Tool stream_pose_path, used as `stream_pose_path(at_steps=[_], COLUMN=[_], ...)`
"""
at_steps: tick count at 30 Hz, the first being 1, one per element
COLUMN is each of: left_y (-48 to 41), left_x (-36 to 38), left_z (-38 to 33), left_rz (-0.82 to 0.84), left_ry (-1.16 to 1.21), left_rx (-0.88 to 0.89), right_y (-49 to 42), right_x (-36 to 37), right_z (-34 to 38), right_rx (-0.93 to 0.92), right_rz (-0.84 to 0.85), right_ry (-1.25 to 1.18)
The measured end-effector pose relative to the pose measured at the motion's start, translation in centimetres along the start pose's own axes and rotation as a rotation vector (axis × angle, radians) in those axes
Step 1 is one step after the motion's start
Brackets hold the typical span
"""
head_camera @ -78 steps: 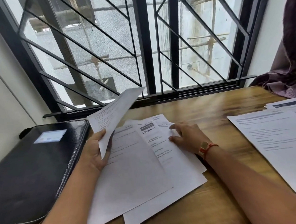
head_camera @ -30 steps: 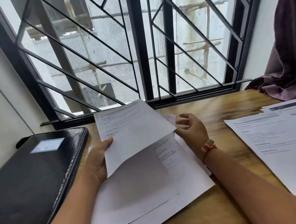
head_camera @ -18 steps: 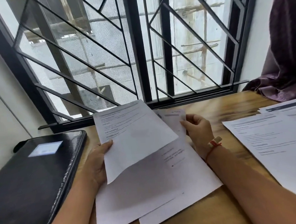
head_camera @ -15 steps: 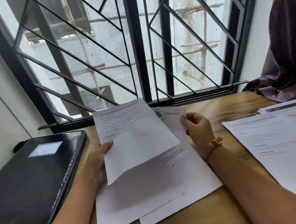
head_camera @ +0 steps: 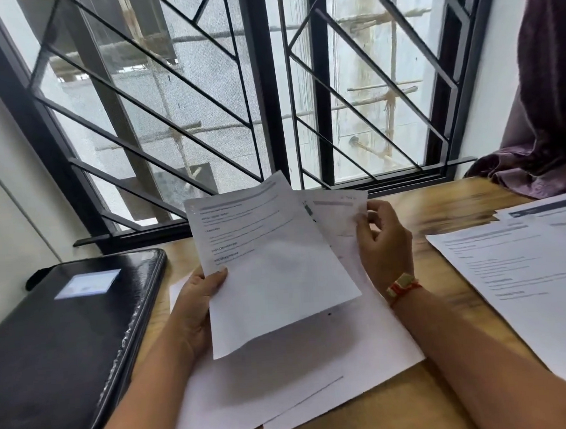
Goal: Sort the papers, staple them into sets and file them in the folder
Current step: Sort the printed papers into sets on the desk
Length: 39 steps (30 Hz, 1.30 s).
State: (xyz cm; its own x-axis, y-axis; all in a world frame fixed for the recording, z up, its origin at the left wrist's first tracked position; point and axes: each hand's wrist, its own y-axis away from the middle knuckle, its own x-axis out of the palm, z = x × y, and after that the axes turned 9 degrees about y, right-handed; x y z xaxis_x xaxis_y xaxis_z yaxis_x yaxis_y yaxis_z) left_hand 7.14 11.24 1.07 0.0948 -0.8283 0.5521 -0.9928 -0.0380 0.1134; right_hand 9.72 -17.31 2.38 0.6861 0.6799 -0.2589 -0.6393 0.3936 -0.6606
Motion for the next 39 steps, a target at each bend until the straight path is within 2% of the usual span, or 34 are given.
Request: stream_pose_path(at_steps=[6,10,12,15,18,21,25,26,28,31,35,37,39], left_y=[0.2,0.3,0.3,0.4,0.5,0.5,0.4,0.4,0.4,0.4,0.5,0.6,0.7], left_x=[0.1,0.1,0.1,0.3,0.4,0.5,0.4,0.4,0.3,0.3,0.4,0.4,0.4], left_z=[-0.1,-0.1,-0.1,0.0,-0.1,-0.1,-0.1,-0.1,-0.1,-0.1,-0.1,-0.1,-0.1], left_rz=[0.044,0.055,0.057,0.042,0.022,0.017,0.012,0.011,0.009,0.010,0.004,0.005,0.007], left_ry=[0.020,0.030,0.032,0.038,0.038,0.037,0.043,0.042,0.039,0.038,0.052,0.063,0.065], left_rx=[0.008,-0.002,-0.004,0.003,0.008,0.011,0.012,0.011,0.008,0.010,0.002,-0.002,0.003], right_y=[-0.7,-1.2,-1.0,-0.8,-1.1,-1.3,-1.6,-1.6,-1.9,-2.1,-2.1,-2.1,-2.1], right_x=[-0.9,-0.8,-0.5,-0.4,-0.8,-1.3,-2.1,-2.2,-2.4,-2.9,-3.0,-3.0,-3.2], right_z=[0.1,-1.3,-1.5,-1.3,-1.8,-2.5,-3.0,-3.1,-3.0,-2.2,-1.3,-1.0,-0.6], right_rx=[-0.069,-0.219,-0.159,0.049,0.205,0.250,0.382,0.406,0.368,0.238,0.021,-0.090,-0.159], right_rz=[-0.178,-0.141,-0.032,0.207,0.462,0.662,0.798,0.774,0.626,0.273,-0.176,-0.282,-0.289], right_ry=[-0.026,0.150,0.136,0.127,0.287,0.461,0.333,0.294,0.317,0.352,0.232,0.223,0.180])
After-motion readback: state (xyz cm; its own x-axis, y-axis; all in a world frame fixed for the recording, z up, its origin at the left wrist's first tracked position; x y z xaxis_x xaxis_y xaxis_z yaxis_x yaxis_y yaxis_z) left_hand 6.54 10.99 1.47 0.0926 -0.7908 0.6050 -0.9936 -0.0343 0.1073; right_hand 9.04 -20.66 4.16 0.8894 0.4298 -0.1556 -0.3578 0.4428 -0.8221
